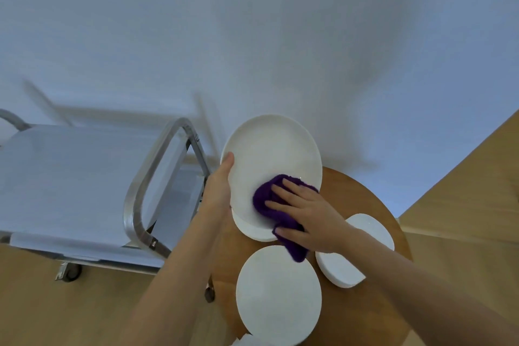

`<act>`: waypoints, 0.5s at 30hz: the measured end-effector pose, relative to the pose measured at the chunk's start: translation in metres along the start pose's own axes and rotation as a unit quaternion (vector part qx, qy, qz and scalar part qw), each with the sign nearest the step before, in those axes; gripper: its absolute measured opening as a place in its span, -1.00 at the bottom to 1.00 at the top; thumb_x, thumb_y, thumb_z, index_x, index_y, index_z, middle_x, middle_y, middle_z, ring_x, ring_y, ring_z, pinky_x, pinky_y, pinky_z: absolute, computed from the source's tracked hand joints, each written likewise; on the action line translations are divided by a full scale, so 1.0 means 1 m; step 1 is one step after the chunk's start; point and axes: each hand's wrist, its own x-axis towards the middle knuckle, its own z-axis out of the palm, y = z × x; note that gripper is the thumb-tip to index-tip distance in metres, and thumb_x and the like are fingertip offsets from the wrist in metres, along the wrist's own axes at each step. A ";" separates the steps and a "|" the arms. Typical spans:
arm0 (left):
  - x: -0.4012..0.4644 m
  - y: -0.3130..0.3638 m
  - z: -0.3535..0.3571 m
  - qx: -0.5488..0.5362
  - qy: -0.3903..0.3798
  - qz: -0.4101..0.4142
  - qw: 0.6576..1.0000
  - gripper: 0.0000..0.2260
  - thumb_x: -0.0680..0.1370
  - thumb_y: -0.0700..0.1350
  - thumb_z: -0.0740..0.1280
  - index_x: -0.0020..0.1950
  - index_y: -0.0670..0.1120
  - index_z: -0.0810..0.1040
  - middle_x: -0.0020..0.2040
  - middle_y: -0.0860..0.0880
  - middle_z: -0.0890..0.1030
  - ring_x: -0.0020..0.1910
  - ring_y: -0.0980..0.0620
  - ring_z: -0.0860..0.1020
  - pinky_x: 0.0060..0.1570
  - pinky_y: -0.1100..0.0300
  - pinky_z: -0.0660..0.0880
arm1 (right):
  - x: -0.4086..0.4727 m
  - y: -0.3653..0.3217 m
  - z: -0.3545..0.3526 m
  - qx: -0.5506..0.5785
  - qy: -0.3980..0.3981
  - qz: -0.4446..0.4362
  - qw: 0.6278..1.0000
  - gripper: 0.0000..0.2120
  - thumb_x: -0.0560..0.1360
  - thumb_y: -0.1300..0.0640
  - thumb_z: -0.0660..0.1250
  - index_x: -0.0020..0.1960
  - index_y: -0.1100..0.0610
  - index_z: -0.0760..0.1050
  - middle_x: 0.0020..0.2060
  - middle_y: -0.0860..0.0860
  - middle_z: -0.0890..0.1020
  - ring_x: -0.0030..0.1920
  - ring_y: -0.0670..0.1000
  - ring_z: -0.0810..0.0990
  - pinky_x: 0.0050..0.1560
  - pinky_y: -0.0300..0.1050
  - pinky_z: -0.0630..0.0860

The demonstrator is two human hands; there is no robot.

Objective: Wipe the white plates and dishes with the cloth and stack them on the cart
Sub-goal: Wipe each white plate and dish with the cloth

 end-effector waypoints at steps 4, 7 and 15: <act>-0.008 -0.003 -0.001 0.099 0.002 0.028 0.995 -0.76 0.60 0.15 0.19 -0.10 0.06 0.54 -0.10 -0.01 0.67 -0.03 -0.05 0.62 0.06 -0.03 0.53 | -0.003 0.031 -0.014 -0.124 -0.032 0.039 0.991 -0.46 0.58 -0.19 0.02 0.52 -0.11 0.02 0.52 -0.08 0.01 0.47 -0.08 -0.27 0.39 -0.17 -0.40; -0.016 -0.007 0.007 0.147 0.001 0.016 0.989 -0.74 0.60 0.18 0.17 -0.07 0.05 0.52 -0.02 -0.04 0.64 0.01 -0.06 0.59 0.06 -0.01 0.53 | 0.008 0.038 -0.023 -0.190 0.004 0.098 0.977 -0.45 0.58 -0.19 -0.08 0.53 -0.05 0.01 0.53 0.00 0.04 0.52 0.08 -0.11 0.42 0.01 -0.30; -0.015 -0.015 0.026 0.194 -0.012 0.097 0.976 -0.72 0.60 0.12 0.21 -0.19 0.04 0.60 -0.38 0.14 0.65 -0.30 0.18 0.59 -0.48 0.45 0.43 | 0.054 -0.023 -0.005 0.055 0.170 0.220 0.959 -0.41 0.52 -0.15 -0.18 0.52 -0.03 -0.08 0.54 0.05 0.00 0.52 0.07 -0.18 0.48 0.07 -0.24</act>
